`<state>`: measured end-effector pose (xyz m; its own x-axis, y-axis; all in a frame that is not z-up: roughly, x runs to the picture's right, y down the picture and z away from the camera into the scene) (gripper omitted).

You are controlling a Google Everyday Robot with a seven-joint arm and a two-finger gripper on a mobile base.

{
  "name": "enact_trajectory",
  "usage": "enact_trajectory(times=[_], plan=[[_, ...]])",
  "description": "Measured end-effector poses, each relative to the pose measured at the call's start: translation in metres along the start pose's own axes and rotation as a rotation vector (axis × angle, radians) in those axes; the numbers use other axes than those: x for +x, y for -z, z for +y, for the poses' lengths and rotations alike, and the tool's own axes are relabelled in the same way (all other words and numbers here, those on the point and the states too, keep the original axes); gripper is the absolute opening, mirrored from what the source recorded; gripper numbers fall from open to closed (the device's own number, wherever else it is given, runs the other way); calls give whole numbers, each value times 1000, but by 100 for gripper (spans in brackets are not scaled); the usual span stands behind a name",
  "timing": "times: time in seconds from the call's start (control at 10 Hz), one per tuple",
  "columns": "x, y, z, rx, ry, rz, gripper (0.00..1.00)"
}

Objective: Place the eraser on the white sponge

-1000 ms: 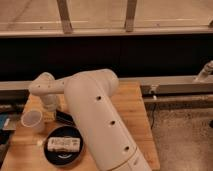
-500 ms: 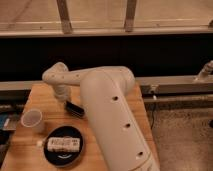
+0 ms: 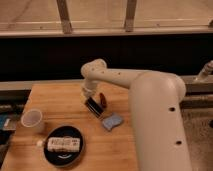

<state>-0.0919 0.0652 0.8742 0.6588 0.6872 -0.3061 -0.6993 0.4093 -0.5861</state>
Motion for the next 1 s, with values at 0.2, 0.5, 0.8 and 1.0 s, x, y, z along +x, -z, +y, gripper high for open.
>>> enact_trajectory(times=[0.2,0.5,0.8,1.0], plan=[[18,11,-16,-4,-56,-20,0],[16,10,-13,-8,-53,-20,0],[16,10,-13,-9,-52,-20,0],[16,10,-13,-2,-54,-22,0]])
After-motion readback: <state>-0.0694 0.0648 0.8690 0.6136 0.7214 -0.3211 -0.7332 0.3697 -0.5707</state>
